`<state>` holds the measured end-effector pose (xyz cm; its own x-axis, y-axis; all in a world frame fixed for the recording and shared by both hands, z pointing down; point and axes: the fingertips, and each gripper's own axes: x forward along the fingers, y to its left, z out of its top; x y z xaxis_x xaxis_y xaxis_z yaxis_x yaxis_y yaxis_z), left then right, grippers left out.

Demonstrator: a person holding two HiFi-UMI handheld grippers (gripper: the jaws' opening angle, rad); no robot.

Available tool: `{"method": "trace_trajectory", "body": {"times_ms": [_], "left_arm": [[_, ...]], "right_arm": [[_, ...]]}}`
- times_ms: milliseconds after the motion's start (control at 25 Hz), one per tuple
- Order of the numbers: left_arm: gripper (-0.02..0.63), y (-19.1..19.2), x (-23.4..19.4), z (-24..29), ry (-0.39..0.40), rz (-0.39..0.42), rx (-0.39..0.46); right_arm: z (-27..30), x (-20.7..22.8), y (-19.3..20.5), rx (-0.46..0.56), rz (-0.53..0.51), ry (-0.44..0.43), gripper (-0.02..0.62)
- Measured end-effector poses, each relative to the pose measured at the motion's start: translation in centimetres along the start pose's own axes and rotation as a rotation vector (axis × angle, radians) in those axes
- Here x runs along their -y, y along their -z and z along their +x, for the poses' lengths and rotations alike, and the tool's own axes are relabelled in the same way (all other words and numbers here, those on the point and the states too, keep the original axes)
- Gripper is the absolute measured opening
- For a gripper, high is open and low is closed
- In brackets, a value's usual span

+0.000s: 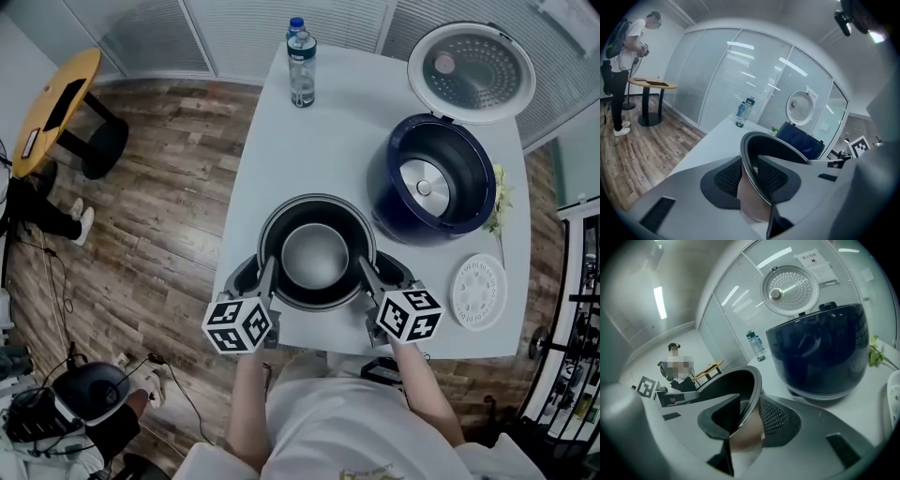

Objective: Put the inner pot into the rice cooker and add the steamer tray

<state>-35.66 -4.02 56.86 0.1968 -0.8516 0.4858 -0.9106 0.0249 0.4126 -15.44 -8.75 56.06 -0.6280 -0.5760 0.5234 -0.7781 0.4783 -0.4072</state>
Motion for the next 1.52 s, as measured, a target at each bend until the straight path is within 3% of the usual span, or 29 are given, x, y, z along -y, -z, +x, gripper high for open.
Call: {"method": "trace_trajectory", "body": {"times_ms": [400, 840, 1520], "left_arm": [[0.096, 0.0, -0.4, -0.2, -0.002, -0.053, -0.006], [0.089, -1.8, 1.5, -1.4, 0.032, -0.082, 0.077], [0.086, -6.2, 3.9, -5.1, 0.071, -0.026, 0.192]], "right_arm": [[0.1, -0.1, -0.3, 0.003, 0.033, -0.021, 0.121], [-2.0, -0.6, -2.8, 0.068, 0.026, -0.031, 0.111], [-5.9, -3.5, -6.4, 0.196, 0.018, -0.070, 0.103]]}}
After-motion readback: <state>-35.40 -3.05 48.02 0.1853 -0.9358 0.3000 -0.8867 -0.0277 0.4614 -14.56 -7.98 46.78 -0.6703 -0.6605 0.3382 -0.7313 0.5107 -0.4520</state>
